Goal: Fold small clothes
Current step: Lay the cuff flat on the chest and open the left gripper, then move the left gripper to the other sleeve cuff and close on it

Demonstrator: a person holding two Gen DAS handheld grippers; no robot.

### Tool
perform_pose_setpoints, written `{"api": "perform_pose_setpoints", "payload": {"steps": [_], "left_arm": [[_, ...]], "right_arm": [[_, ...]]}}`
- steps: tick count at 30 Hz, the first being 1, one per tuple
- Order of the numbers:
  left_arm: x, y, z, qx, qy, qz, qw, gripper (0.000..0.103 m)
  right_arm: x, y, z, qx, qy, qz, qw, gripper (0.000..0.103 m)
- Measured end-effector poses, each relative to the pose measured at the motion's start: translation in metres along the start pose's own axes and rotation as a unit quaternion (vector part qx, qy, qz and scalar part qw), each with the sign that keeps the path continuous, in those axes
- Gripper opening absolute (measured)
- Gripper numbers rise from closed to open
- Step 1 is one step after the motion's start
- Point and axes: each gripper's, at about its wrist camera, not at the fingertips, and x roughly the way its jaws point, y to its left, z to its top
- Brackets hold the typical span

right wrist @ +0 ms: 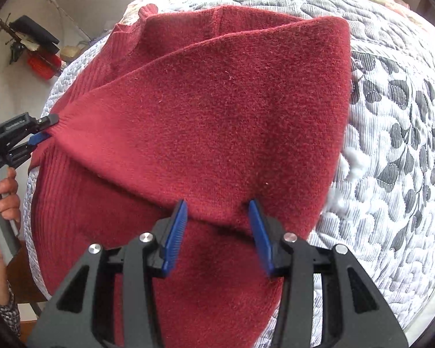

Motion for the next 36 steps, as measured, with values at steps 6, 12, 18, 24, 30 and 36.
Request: {"api": "perform_pose_setpoints", "payload": {"steps": [6,12,18,24,30,36], "left_arm": [[0.004,0.033,0.001,-0.043,0.042,0.030,0.9977,0.054],[-0.004,-0.016,0.000,0.039,0.036,0.022,0.9983,0.054],[0.045,-0.040,-0.008,0.079,0.076,0.066,0.9918,0.058],[0.012,-0.023,0.014,0.075,0.067,0.035,0.9943,0.058],[-0.032,0.071,0.041,0.011,0.071,0.035,0.9968,0.063],[-0.053,0.213,0.038,-0.109,0.090,0.055,0.9884,0.066]], "right_arm": [[-0.011,0.007,0.002,0.001,-0.009,-0.002,1.000,0.045],[-0.007,0.010,0.008,0.011,-0.001,-0.009,1.000,0.048],[0.015,0.013,0.010,0.016,0.016,-0.035,0.999,0.053],[-0.009,0.046,0.016,0.010,-0.006,-0.049,0.999,0.055],[-0.024,0.099,0.020,-0.016,-0.024,-0.036,0.999,0.059],[-0.004,0.154,0.028,-0.041,-0.011,-0.026,0.999,0.059]]}}
